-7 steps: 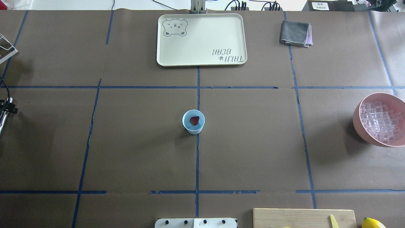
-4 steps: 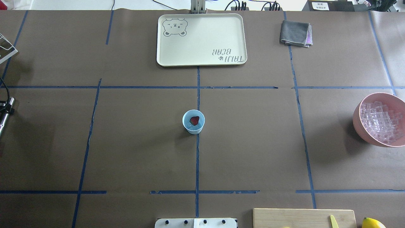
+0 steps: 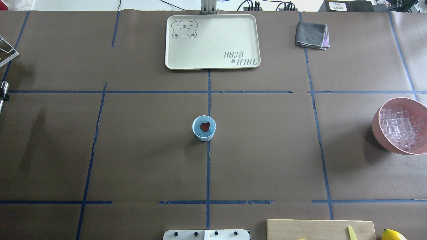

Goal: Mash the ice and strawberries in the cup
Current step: 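Move the left gripper to the silver metal pestle and grasp it, then carry the pestle upright with the left gripper over the cup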

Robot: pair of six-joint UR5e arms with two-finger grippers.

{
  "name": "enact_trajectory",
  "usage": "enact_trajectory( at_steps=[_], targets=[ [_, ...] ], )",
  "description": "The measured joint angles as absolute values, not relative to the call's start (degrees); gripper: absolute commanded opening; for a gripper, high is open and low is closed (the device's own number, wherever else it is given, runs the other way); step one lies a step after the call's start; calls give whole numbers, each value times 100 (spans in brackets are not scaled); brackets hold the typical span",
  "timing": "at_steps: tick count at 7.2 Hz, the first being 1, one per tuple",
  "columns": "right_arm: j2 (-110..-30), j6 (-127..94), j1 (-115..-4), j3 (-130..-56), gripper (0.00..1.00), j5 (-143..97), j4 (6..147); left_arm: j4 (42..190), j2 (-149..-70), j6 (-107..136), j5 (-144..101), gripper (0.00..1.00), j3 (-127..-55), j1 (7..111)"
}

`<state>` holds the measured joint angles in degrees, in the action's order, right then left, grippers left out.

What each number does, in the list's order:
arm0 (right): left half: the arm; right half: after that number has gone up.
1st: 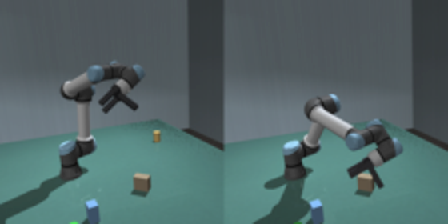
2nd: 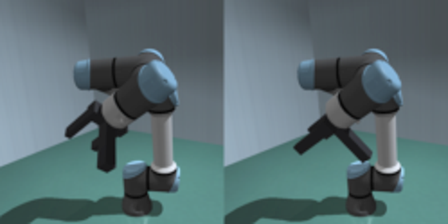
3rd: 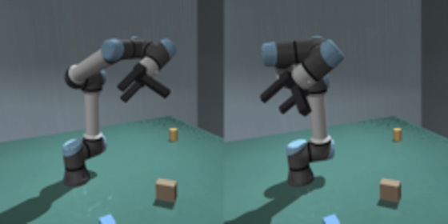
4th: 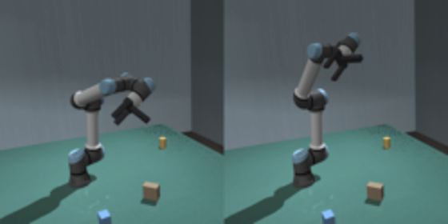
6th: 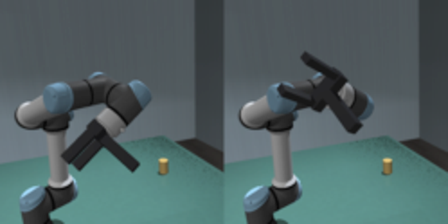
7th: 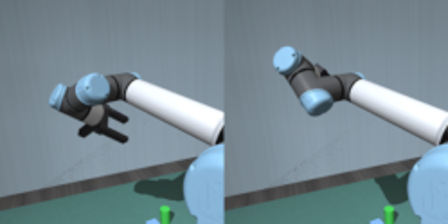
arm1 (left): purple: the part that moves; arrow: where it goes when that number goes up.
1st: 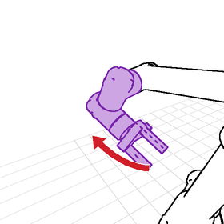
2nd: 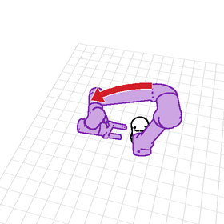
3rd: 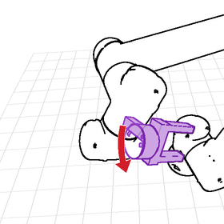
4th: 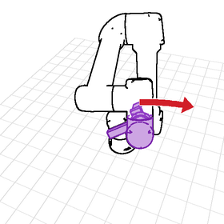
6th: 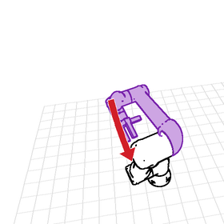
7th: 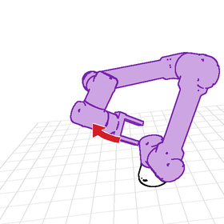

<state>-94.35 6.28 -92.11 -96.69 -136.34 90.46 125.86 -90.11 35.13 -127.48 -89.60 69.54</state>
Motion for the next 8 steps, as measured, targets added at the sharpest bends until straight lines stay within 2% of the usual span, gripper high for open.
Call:
enact_trajectory(
  at_steps=[2, 5, 8],
  targets=[
    [-9431, 637, -9211, -9687, 100, -13631, 9044, 12259, -9151, 3509, -12650, 0, -9985, 7030],
    [-9431, 641, -9213, -9789, 100, -13644, 9044, 12233, -9729, 3559, -11612, 0, -11075, 6693],
    [-9447, 642, -9215, -9955, 100, -13642, 9080, 13027, -9867, 3891, -10138, 0, -11598, 5661]
  ],
)
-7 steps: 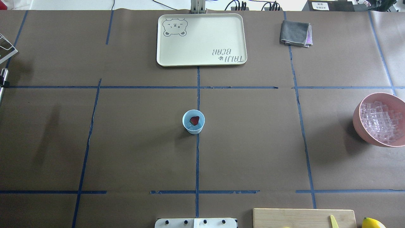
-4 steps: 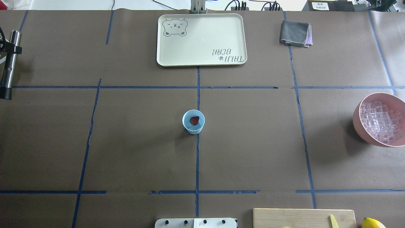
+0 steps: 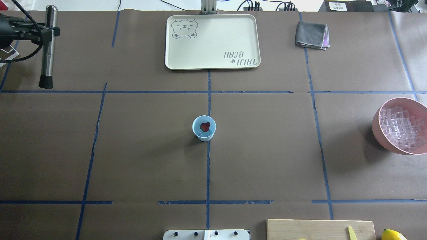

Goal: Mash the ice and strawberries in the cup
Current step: 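Carry the pestle upright with the left gripper over the cup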

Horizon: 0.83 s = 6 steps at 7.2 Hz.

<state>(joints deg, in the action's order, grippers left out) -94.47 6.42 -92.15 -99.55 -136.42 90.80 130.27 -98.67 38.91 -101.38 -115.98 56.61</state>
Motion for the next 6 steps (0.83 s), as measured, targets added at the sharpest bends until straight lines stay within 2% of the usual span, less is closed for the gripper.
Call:
enact_trajectory(
  at_steps=[4, 6],
  targets=[
    [-9520, 644, -9219, -9888, 100, -13661, 9125, 15329, -9933, 4063, -8493, 0, -11409, 4192],
    [-9522, 640, -9215, -9892, 100, -13699, 9135, 16802, -10279, 3940, -7549, 0, -10739, 3498]
  ],
)
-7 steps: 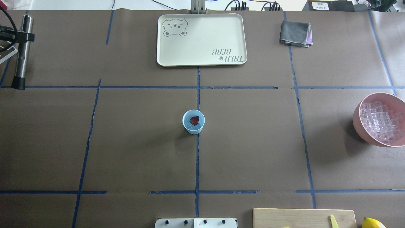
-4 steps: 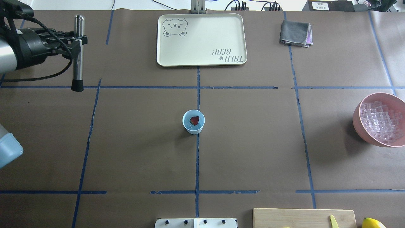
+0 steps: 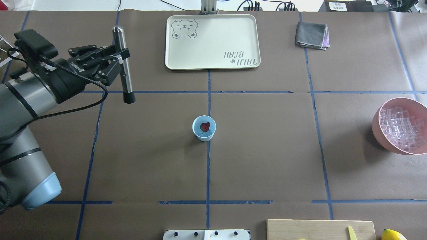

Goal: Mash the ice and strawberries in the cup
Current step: 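Carry the pestle upright with the left gripper over the cup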

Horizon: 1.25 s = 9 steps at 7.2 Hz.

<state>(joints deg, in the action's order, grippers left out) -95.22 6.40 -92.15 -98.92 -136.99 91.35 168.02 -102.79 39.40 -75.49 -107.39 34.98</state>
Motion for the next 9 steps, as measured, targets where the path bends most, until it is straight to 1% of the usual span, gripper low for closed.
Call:
enact_trajectory(
  at_steps=[1, 2, 4, 7, 9],
  targets=[
    [-9511, 638, -9212, -9893, 100, -13712, 9134, 17538, -10506, 3690, -7123, 0, -10348, 3170],
    [-9494, 638, -9212, -9892, 100, -13715, 9132, 18132, -10616, 3381, -6868, 0, -10129, 2902],
    [-9470, 634, -9211, -9895, 100, -13713, 9132, 18777, -10684, 3062, -6444, 0, -9901, 2489],
    [-9471, 635, -9211, -9898, 100, -13710, 9129, 19081, -11049, 2240, -5486, 0, -9653, 1664],
    [-9469, 641, -9211, -9891, 100, -13697, 9124, 19089, -11413, 1964, -5185, 0, -9354, 1391]
  ],
)
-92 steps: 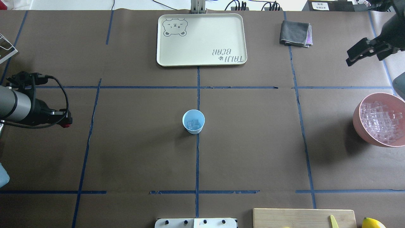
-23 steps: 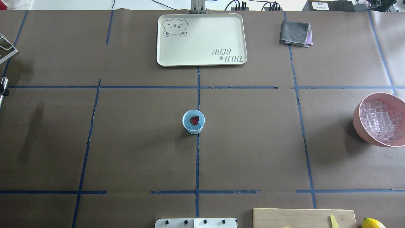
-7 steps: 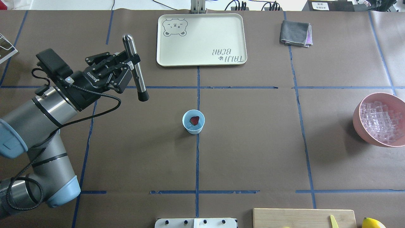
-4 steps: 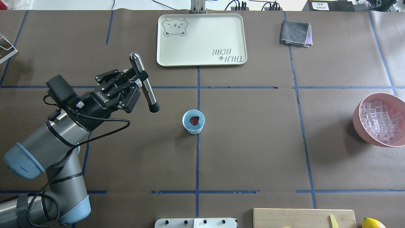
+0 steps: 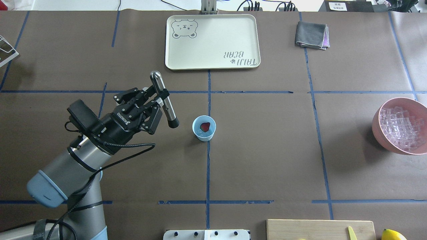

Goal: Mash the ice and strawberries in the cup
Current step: 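Lower the pestle into the cup and press down on the strawberry and ice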

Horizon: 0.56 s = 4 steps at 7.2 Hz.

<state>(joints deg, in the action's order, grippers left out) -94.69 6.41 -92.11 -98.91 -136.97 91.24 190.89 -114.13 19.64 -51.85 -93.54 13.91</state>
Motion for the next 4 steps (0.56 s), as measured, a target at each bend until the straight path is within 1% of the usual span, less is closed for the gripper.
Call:
enact_trajectory(
  at_steps=[4],
  targets=[
    [-9460, 642, -9211, -9888, 100, -13687, 9123, 19107, -11793, 1916, -5156, 0, -9007, 1392]
  ],
)
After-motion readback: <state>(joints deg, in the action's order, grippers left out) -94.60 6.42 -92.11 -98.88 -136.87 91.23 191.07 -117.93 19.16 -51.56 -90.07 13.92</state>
